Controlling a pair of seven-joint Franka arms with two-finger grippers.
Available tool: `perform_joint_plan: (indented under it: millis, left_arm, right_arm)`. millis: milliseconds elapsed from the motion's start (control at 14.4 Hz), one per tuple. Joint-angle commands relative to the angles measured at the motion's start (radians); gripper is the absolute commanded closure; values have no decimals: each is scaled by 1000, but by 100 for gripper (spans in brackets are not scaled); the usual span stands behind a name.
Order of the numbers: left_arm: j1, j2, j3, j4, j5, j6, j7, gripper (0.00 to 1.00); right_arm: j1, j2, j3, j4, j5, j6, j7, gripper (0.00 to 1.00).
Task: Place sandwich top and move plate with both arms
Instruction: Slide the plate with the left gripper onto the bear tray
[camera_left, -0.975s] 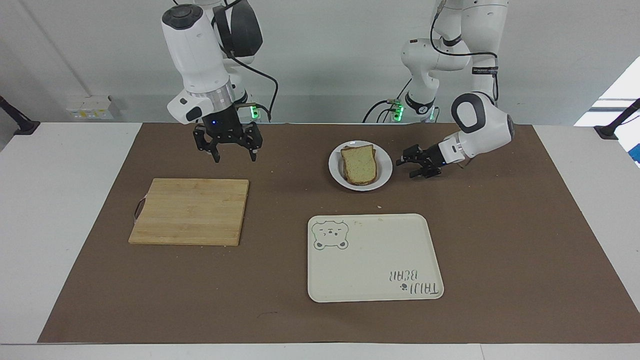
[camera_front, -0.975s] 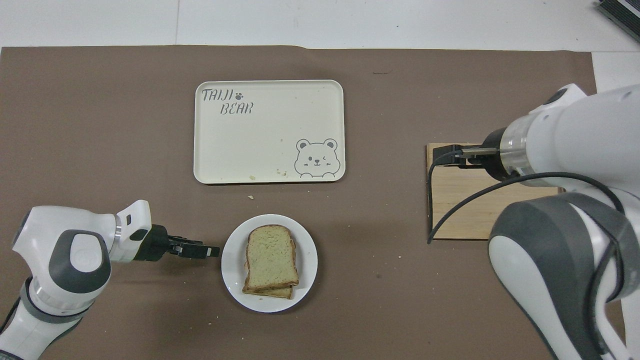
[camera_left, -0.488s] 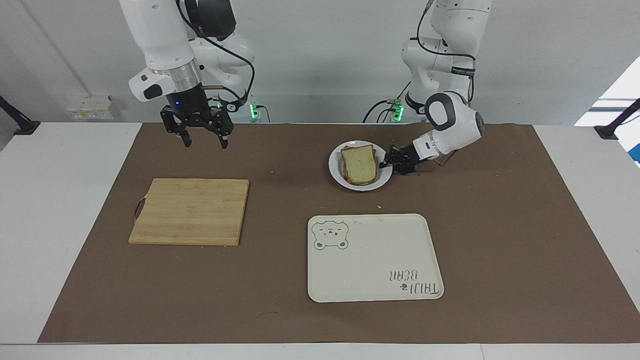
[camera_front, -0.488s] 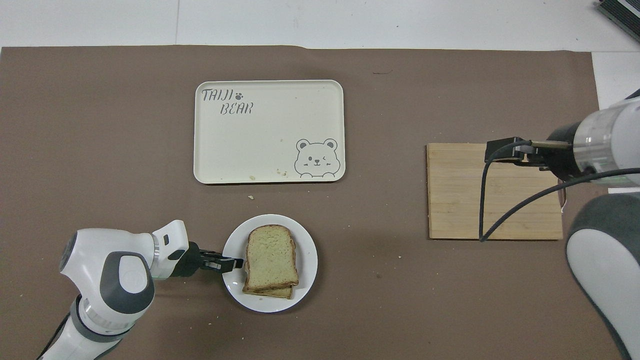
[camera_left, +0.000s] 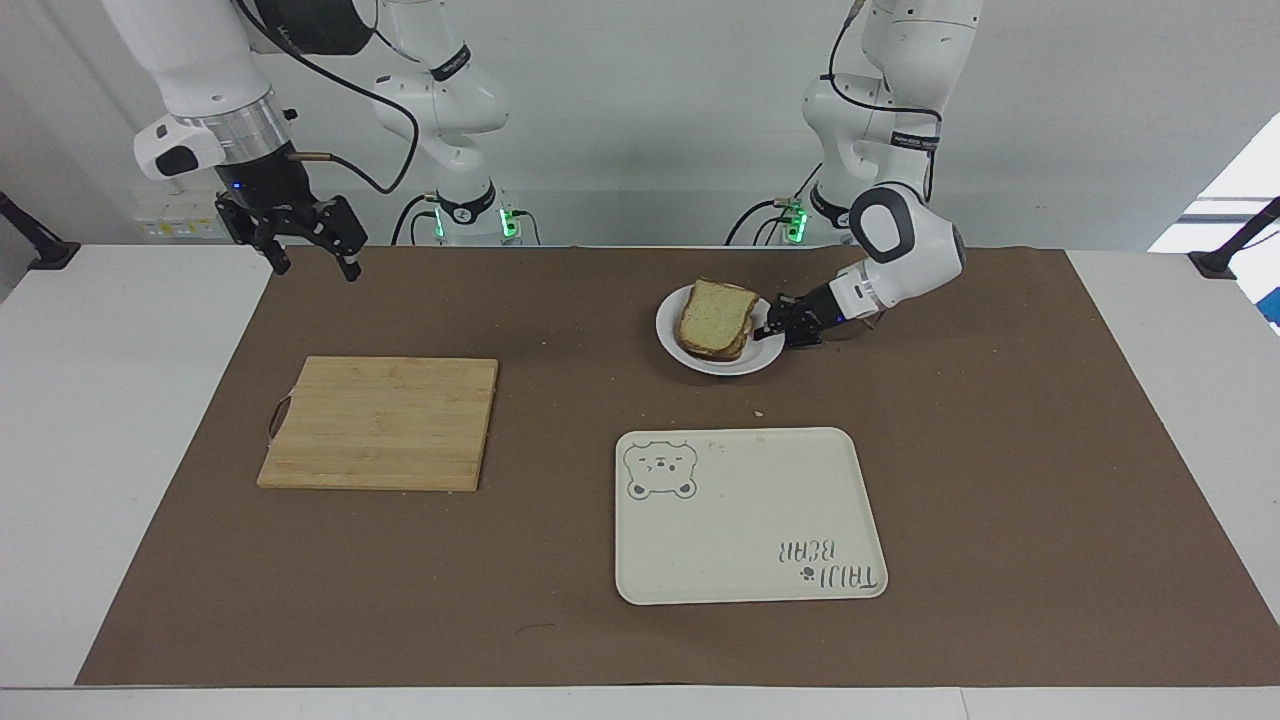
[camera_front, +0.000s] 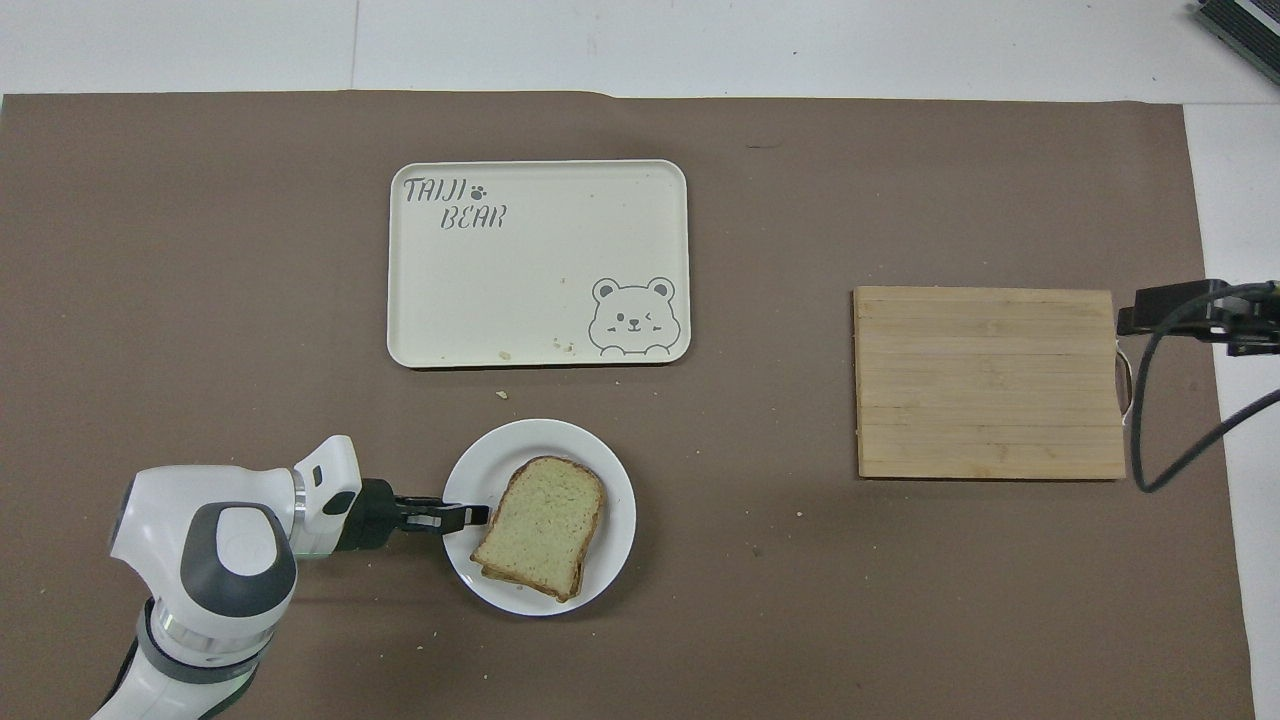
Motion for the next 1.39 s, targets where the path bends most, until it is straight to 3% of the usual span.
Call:
perform_joint_plan:
  millis: [0, 209, 697, 836, 975, 1114, 1323]
  left_arm:
    - [91, 27, 5, 66, -23, -111, 19, 100]
    - [155, 82, 7, 168, -25, -194, -11, 100]
    - [158, 296, 2, 544, 58, -157, -301, 100]
    - [169, 387, 1, 700, 108, -177, -396, 100]
    - [181, 463, -10, 762, 115, -161, -406, 100]
    - [178, 558, -7, 900, 121, -168, -432, 100]
    - [163, 612, -18, 928, 151, -92, -466, 100]
  right_arm:
    - [-7, -13, -4, 1, -38, -47, -62, 0]
    - [-8, -4, 4, 42, -86, -104, -77, 0]
    - [10, -13, 14, 74, -66, -175, -76, 0]
    - [12, -19, 11, 70, -66, -158, -79, 0]
    - [18, -19, 16, 70, -64, -156, -76, 0]
    - [21, -18, 17, 70, -63, -156, -74, 0]
    - [21, -19, 17, 68, -63, -156, -76, 0]
